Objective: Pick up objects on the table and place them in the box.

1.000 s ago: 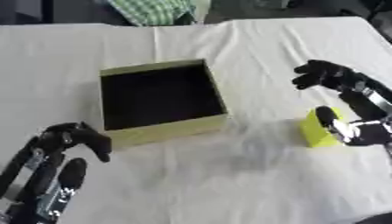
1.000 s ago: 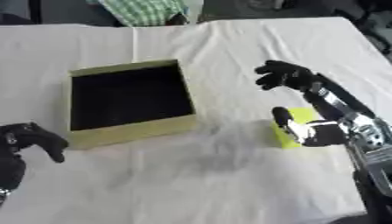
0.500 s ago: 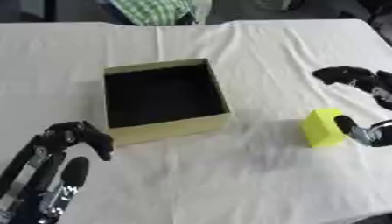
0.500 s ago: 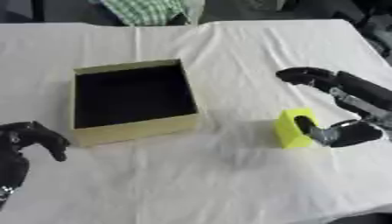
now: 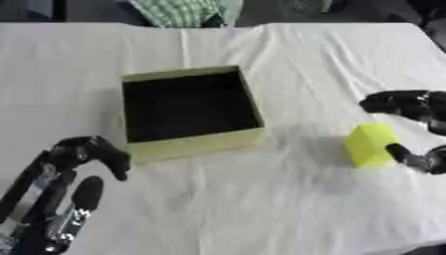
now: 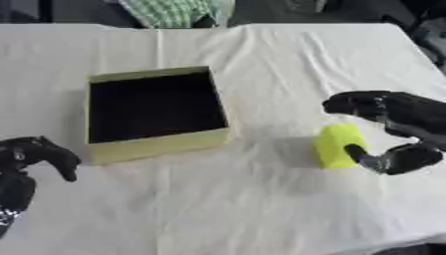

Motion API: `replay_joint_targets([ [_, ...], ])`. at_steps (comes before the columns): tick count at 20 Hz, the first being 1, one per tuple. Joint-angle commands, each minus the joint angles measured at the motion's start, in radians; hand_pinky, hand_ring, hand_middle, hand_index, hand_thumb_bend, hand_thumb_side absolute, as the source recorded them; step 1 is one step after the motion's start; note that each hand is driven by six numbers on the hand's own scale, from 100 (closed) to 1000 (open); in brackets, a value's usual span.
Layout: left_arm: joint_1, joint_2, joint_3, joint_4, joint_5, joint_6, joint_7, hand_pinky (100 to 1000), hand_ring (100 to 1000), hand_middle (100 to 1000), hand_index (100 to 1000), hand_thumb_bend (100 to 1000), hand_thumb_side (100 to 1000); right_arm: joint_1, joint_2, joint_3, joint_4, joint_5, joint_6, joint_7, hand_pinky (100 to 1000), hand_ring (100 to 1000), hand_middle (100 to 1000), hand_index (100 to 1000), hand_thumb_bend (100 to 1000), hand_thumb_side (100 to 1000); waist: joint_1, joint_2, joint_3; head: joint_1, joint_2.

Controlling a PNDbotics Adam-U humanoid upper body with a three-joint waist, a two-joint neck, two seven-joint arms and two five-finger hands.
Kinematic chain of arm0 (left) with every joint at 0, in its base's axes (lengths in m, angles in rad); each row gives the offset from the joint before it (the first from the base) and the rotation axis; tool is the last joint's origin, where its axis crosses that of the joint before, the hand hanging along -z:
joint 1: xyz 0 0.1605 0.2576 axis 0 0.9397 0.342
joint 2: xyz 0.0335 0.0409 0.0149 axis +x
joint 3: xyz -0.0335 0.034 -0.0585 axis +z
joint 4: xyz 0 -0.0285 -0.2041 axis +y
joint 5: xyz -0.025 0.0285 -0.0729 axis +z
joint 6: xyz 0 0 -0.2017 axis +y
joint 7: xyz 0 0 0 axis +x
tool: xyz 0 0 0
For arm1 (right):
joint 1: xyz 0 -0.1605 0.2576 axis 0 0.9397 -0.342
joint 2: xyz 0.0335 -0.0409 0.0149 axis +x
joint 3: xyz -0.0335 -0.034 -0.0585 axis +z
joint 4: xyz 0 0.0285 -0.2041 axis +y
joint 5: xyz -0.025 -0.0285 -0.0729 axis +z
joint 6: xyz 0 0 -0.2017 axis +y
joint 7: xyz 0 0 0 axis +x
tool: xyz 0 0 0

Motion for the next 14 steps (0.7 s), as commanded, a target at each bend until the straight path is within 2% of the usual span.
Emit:
replay_joint_targets([
  [1, -0.004, 0.017, 0.005, -0.020, -0.002, 0.000, -0.005, 629, 482, 525, 723, 100, 788, -0.012, -0.046, 0.007, 0.019, 0.126, 0.009, -0.049, 849, 976, 915, 1000, 100, 986, -0.001, -0.020, 0.000, -0.001, 0.005],
  [7, -0.004, 0.018, 0.004, -0.020, -0.001, 0.001, -0.008, 629, 482, 526, 723, 100, 789, -0.019, -0.036, 0.028, 0.083, 0.268, 0.025, -0.123, 848, 969, 879, 1000, 100, 1000, -0.001, -0.020, 0.002, -0.003, 0.005],
  [14, -0.003, 0.017, 0.004, -0.020, -0.004, 0.002, -0.010, 630, 482, 526, 723, 100, 790, -0.022, -0.026, 0.031, 0.136, 0.329, 0.030, -0.175, 838, 917, 836, 1000, 100, 1000, -0.001, -0.020, 0.002, -0.004, 0.005],
])
